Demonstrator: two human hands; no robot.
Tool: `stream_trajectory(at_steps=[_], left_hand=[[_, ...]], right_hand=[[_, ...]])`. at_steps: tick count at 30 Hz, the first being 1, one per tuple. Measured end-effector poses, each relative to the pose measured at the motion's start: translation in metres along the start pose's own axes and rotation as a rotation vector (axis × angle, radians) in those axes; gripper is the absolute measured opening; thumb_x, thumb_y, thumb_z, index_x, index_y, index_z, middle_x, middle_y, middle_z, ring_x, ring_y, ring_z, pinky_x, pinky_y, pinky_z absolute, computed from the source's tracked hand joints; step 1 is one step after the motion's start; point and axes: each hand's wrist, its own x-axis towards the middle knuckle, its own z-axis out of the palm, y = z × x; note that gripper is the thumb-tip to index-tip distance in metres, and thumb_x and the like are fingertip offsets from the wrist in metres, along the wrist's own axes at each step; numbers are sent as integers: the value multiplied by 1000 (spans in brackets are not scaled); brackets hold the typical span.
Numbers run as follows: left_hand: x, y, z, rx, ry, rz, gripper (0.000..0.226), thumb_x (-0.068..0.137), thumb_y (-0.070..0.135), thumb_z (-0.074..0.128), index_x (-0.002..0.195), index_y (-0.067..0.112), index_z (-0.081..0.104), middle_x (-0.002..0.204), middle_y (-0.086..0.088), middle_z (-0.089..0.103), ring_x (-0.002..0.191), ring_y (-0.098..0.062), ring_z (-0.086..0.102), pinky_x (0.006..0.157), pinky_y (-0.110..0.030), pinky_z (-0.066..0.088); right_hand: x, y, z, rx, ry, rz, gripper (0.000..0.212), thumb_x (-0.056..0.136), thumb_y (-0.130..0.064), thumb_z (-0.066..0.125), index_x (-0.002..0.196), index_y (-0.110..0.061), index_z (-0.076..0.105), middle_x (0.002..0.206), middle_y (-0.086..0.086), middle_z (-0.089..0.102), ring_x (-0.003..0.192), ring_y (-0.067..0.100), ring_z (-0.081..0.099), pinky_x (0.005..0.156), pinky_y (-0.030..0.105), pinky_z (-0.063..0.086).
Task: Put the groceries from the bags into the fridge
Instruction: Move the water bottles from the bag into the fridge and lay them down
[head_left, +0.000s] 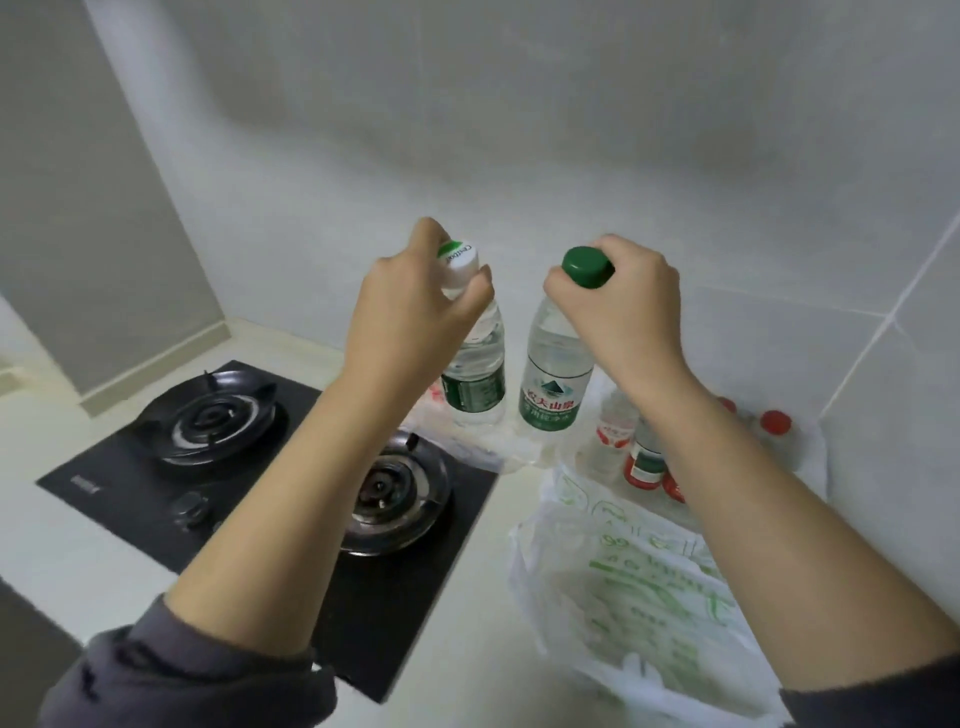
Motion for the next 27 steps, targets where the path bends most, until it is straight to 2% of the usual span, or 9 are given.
stream_trajectory(at_steps=[3, 5, 8, 12, 17, 22, 27], left_hand=[[-40, -23, -35, 73, -21, -68, 23, 90, 35, 58, 95, 16, 45, 66, 15, 51, 59, -6, 52, 47, -21, 32], [-76, -45, -52, 91, -44, -137, 22, 89, 34, 60, 93, 18, 45, 65, 14, 53, 59, -3, 53, 49, -23, 35], [-136, -81, -68, 121, -130, -297, 23, 89, 36, 61, 93, 18, 47, 67, 10, 58, 62, -7, 57, 53, -28, 42], [-212, -121, -75, 180, -229, -459, 26, 89, 39, 62, 88, 18, 46, 61, 6, 57, 58, -14, 56, 50, -32, 41], [-265, -146, -73, 184, -267, -532, 25, 89, 40, 62, 89, 21, 45, 59, 4, 54, 56, -15, 55, 48, -30, 41], [-274, -152, -66, 108, -187, -532, 22, 87, 37, 63, 93, 20, 50, 64, 9, 54, 62, -12, 56, 52, -28, 42], [-289, -148, -52, 4, -88, -521, 21, 82, 35, 68, 91, 23, 54, 57, 15, 49, 56, -4, 49, 51, -15, 36]], right_hand=[[-40, -19, 27, 75, -121, -2, 23, 75, -26, 66, 67, -6, 56, 58, 3, 53, 57, 18, 44, 54, 32, 37], [-73, -24, 46, 101, -195, 29, 20, 75, -25, 68, 68, -9, 58, 57, 0, 52, 56, 16, 44, 55, 31, 36], [-129, -22, 75, 101, -306, 92, 18, 75, -24, 69, 66, -15, 56, 58, -5, 48, 56, 12, 42, 56, 29, 32], [-197, -6, 100, 65, -426, 191, 12, 77, -26, 70, 73, -21, 61, 62, -8, 57, 64, 15, 52, 59, 27, 36], [-247, 10, 114, -21, -378, 209, 13, 76, -22, 73, 73, -14, 63, 66, 0, 62, 65, 23, 54, 59, 29, 38], [-261, 21, 120, -13, -294, 201, 12, 76, -19, 75, 75, -14, 64, 68, -1, 64, 65, 22, 56, 62, 28, 38], [-269, 29, 125, -13, -221, 143, 15, 76, -31, 68, 75, -17, 62, 67, -7, 58, 62, 16, 50, 60, 26, 34]])
